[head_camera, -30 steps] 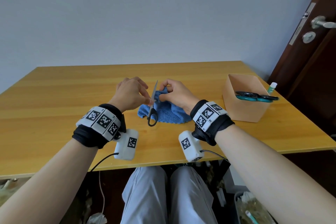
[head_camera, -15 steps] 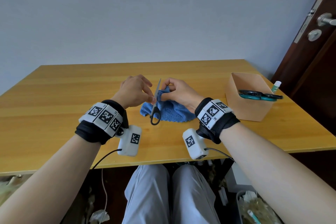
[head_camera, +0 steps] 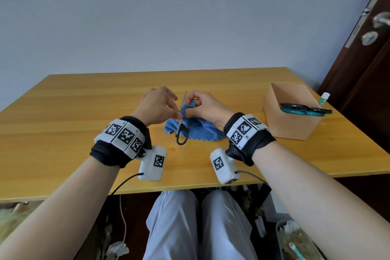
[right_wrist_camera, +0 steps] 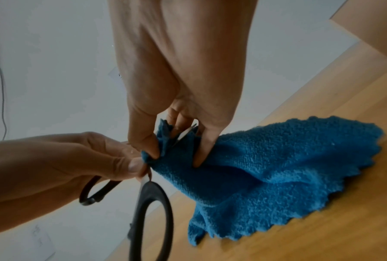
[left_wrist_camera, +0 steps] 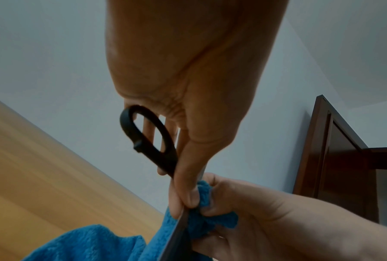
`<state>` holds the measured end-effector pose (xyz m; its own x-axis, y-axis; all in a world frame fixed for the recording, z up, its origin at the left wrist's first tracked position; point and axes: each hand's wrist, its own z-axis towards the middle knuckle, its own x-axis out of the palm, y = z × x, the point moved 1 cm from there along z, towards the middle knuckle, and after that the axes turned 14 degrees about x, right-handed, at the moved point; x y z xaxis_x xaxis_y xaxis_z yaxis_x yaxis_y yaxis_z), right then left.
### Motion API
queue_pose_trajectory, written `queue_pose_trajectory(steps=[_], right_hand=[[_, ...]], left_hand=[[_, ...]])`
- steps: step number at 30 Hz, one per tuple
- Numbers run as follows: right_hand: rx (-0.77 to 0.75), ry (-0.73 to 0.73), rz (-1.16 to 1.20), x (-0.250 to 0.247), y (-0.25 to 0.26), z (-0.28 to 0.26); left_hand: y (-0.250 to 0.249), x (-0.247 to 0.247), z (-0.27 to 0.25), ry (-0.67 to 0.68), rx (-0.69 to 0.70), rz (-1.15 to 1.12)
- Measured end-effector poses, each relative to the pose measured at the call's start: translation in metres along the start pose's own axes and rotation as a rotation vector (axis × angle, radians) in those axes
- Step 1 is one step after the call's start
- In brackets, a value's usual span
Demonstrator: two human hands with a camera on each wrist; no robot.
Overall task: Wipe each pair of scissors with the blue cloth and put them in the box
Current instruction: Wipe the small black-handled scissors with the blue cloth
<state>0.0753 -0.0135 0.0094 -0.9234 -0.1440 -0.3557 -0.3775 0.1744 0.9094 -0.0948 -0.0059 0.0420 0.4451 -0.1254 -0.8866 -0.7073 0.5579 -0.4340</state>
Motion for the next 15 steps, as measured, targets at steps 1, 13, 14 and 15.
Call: queue_pose_trajectory(steps=[1,13,14,15], right_hand=[[-0.002,0.002,-0.001,0.0,0.0,0.0],[0.049,0.003,0.209,-0.008,-0.008,0.005],[0.06,-0.013,0.291,-0.012,-0.01,0.005],[0.069,-0.024,0.377,-0.017,-0.012,0.005]], left_hand=[[0.0,0.001,0.0,0.003,0.002,-0.003],[0.009,-0.001,-0.001,-0.006,-0.025,-0.084],[0.013,-0.003,-0.002,-0.029,-0.043,-0.13],[0.017,-0.005,-0.003,-0.051,-0.062,-0.183]])
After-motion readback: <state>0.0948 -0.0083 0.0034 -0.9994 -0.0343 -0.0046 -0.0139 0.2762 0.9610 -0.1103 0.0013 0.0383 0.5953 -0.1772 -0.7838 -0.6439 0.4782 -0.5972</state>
